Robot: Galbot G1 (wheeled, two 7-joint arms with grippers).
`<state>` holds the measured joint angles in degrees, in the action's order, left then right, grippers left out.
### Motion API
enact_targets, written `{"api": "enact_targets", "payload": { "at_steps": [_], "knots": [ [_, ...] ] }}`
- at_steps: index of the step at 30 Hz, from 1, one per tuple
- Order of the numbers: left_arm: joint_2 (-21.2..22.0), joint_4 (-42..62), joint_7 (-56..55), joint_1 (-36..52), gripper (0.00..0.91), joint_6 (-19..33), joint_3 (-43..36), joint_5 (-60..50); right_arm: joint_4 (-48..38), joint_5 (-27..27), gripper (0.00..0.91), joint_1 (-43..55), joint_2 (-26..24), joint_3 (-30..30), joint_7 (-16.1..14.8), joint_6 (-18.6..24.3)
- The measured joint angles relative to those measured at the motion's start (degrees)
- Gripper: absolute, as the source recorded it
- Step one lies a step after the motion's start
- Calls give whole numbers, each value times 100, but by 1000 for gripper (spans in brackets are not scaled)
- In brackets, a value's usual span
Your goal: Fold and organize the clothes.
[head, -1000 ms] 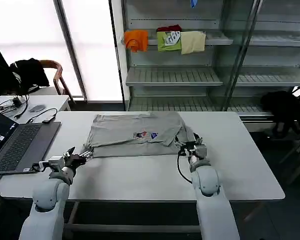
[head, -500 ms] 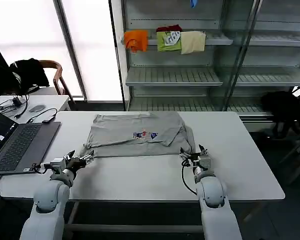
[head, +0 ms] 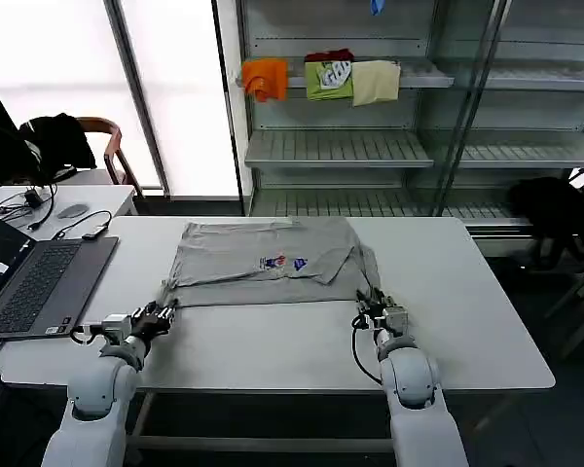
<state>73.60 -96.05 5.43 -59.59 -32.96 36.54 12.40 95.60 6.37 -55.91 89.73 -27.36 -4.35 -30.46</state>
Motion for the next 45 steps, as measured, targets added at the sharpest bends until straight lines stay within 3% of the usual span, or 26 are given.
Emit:
{"api": "enact_targets", "payload": {
  "at_steps": [12,23,36,44,45],
  "knots": [
    [-17,-137,119,-136,0,27,17,-1,357,-441,0,-211,-52,48,141,-91],
    [-131,-530,174,-468,0,40,168,175,1327,-757,0,-922,-184,205,354,-222],
    [-143,-1854,25,-1813,0,-1,782,785,2652,-689,0,-2213,-404,225,469,-265],
    [31,-2487,-70,-2642,10,-6,1064,1037,3001,-596,30,-2787,-498,201,478,-271],
    [58,-2548,-86,-2713,907,-7,1079,1056,3022,-589,907,-2829,-506,206,471,-272]
  ]
}}
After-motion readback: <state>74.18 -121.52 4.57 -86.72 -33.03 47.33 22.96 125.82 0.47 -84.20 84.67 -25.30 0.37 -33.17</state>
